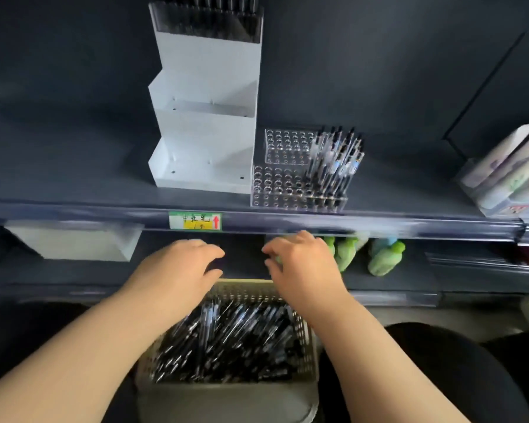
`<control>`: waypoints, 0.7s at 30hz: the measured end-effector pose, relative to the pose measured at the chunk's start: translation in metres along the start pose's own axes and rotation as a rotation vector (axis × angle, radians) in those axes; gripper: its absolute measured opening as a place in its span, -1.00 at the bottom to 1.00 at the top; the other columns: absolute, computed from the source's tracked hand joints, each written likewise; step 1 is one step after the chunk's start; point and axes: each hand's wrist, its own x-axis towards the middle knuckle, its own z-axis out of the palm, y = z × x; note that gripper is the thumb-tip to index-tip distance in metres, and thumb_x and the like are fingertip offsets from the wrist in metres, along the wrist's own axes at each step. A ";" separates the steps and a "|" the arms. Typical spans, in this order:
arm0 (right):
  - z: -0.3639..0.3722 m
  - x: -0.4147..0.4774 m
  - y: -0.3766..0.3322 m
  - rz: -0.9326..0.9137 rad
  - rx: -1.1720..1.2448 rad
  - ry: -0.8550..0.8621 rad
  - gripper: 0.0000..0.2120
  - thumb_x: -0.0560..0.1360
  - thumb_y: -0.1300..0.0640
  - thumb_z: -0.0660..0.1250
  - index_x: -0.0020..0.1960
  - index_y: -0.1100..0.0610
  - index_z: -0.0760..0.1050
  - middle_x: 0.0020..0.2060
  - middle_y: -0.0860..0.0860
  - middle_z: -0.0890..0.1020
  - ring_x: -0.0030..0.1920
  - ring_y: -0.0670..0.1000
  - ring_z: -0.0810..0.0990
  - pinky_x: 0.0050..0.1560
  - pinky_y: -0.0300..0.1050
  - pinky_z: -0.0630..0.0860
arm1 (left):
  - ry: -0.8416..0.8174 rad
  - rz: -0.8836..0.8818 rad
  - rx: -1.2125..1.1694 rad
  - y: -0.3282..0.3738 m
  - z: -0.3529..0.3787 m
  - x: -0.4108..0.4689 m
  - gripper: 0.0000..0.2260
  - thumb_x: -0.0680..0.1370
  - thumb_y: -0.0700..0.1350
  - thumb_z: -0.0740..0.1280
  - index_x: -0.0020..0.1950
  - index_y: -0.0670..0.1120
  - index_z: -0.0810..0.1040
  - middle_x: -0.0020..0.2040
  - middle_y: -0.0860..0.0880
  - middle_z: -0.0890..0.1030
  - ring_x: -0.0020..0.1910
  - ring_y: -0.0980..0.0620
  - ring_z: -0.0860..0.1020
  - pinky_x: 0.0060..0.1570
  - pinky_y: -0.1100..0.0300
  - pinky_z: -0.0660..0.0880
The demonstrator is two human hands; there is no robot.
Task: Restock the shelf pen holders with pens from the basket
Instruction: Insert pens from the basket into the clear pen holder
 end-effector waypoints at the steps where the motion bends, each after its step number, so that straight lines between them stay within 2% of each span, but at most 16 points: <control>1: 0.009 -0.012 -0.006 0.028 0.009 -0.114 -0.78 0.44 0.15 0.32 0.06 0.08 0.60 -0.10 0.03 0.66 0.01 0.15 0.54 -0.04 -0.01 0.44 | -0.040 -0.016 -0.012 -0.005 0.005 -0.009 -0.67 0.59 0.07 0.20 0.36 0.15 0.38 0.28 0.18 0.45 0.22 0.12 0.43 0.16 0.12 0.45; 3: 0.026 -0.033 -0.016 0.076 0.012 -0.290 -0.77 0.50 0.12 0.24 0.12 0.05 0.56 -0.02 0.03 0.64 0.09 0.13 0.50 0.01 -0.04 0.40 | -0.075 -0.037 -0.024 -0.016 0.016 -0.023 -0.70 0.58 0.05 0.21 0.32 0.15 0.42 0.21 0.18 0.48 0.16 0.12 0.47 0.13 0.10 0.48; 6: 0.046 -0.047 -0.026 0.130 -0.044 -0.500 -0.76 0.50 0.10 0.22 0.13 0.02 0.54 0.05 0.03 0.62 0.13 0.12 0.51 0.10 -0.06 0.41 | -0.116 -0.065 -0.015 -0.026 0.031 -0.031 -0.72 0.57 0.04 0.22 0.29 0.14 0.45 0.20 0.15 0.50 0.12 0.10 0.49 0.09 0.08 0.50; 9: 0.065 -0.054 -0.029 0.175 -0.080 -0.640 -0.75 0.50 0.17 0.22 0.15 0.04 0.52 0.09 0.06 0.60 0.15 0.14 0.52 0.14 -0.06 0.41 | -0.163 -0.085 0.020 -0.032 0.045 -0.030 -0.72 0.58 0.03 0.22 0.29 0.12 0.46 0.23 0.11 0.50 0.13 0.05 0.50 0.07 0.07 0.51; 12: 0.086 -0.056 -0.025 0.272 -0.062 -0.744 -0.75 0.49 0.23 0.22 0.14 0.07 0.52 0.08 0.08 0.60 0.10 0.15 0.55 0.12 -0.05 0.44 | -0.233 -0.093 0.080 -0.036 0.063 -0.024 -0.75 0.59 0.02 0.20 0.26 0.09 0.48 0.17 0.07 0.53 0.02 0.01 0.54 -0.04 0.07 0.55; 15: 0.113 -0.056 -0.018 0.421 0.046 -0.777 -0.81 0.50 0.20 0.22 0.06 0.11 0.54 0.03 0.09 0.62 -0.03 0.12 0.57 0.02 -0.08 0.51 | -0.308 -0.086 0.167 -0.036 0.085 -0.017 -0.79 0.60 -0.04 0.18 0.21 0.03 0.48 0.14 0.03 0.53 0.01 -0.03 0.54 -0.12 0.13 0.50; 18: 0.136 -0.054 -0.016 0.581 0.217 -0.745 -0.80 0.51 0.11 0.25 0.05 0.16 0.58 0.01 0.09 0.64 0.01 0.12 0.59 0.04 -0.07 0.55 | -0.362 -0.090 0.204 -0.031 0.113 -0.010 -0.80 0.59 -0.18 0.19 0.16 0.01 0.49 0.11 -0.01 0.52 0.02 -0.06 0.53 -0.20 0.13 0.41; 21: 0.152 -0.053 -0.016 0.735 0.330 -0.715 -0.70 0.55 0.00 0.25 0.01 0.23 0.57 -0.03 0.11 0.63 0.02 0.12 0.59 -0.02 -0.11 0.52 | -0.431 -0.146 0.134 -0.028 0.140 -0.001 -0.78 0.56 -0.25 0.20 0.11 -0.01 0.51 0.07 -0.04 0.52 0.02 -0.07 0.52 -0.10 0.08 0.43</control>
